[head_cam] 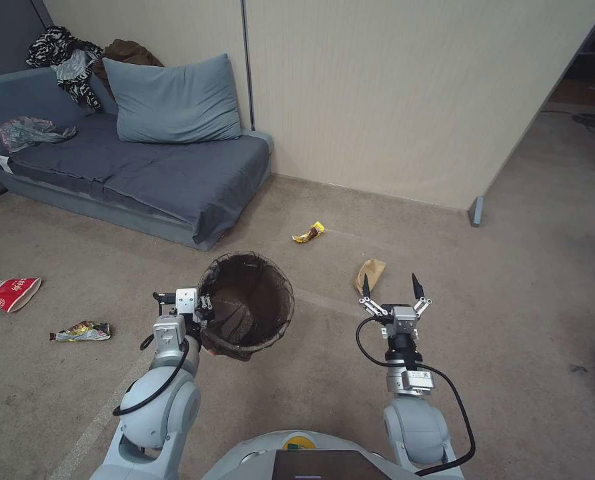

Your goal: Pick up the trash bin, then pick up the garbage from the floor and place it into the trash bin.

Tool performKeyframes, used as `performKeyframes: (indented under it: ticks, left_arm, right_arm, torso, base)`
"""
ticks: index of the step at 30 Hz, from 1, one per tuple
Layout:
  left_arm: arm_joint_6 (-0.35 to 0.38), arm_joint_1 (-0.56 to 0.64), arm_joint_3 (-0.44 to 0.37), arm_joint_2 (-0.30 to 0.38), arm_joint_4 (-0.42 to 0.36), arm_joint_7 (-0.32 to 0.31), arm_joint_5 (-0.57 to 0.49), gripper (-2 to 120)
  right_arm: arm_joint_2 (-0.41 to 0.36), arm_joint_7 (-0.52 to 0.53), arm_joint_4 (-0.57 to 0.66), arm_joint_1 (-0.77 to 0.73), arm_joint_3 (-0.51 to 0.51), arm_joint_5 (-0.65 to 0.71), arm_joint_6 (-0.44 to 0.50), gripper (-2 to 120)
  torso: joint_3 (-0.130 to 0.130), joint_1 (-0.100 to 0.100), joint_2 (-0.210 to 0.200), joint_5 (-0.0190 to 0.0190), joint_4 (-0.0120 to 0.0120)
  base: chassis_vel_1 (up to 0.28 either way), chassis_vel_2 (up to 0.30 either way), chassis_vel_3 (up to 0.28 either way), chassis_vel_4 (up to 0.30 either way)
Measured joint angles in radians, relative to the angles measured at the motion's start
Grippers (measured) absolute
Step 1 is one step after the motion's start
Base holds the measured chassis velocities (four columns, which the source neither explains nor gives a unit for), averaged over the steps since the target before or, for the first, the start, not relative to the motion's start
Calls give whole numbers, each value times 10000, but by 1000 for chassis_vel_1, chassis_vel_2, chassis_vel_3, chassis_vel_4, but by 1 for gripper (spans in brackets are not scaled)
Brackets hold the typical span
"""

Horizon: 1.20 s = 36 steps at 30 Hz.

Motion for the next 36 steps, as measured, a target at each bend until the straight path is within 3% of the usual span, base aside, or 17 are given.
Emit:
performKeyframes:
  ticks: [1,4,7,10,28,36]
  left_arm:
    - [0,0,0,0,0,0,0,7]
    - [-359,535,-35,-110,-1115,89,941,7]
    - [-561,869,29,-144,-1750,227,1444,7]
    - [-730,1111,121,-166,-2047,429,1805,7]
    - [-1008,1366,302,-232,-2339,554,1914,7]
    - [-1011,1368,319,-245,-2318,549,1908,7]
  right_arm:
    - [0,0,0,0,0,0,0,100]
    - [-1,-34,-47,57,-72,60,157,100]
    - [-1,-102,-60,45,-85,30,245,100]
    - [-1,-123,-33,-1,-57,29,268,100]
    - [-1,-130,73,-104,-1,236,293,100]
    - [-1,-141,73,-96,6,238,299,100]
  torso:
    - [0,0,0,0,0]
    - [0,0,0,-1,-3]
    - [0,0,0,0,-2]
    - [0,0,0,0,-2]
    - [-1,0,0,0,-2]
    - [0,0,0,-1,-2]
  base:
    - [0,0,0,0]
    - [0,0,0,0]
    - [0,0,0,0]
    - [0,0,0,0]
    - [0,0,0,0]
    - [-124,104,123,-116]
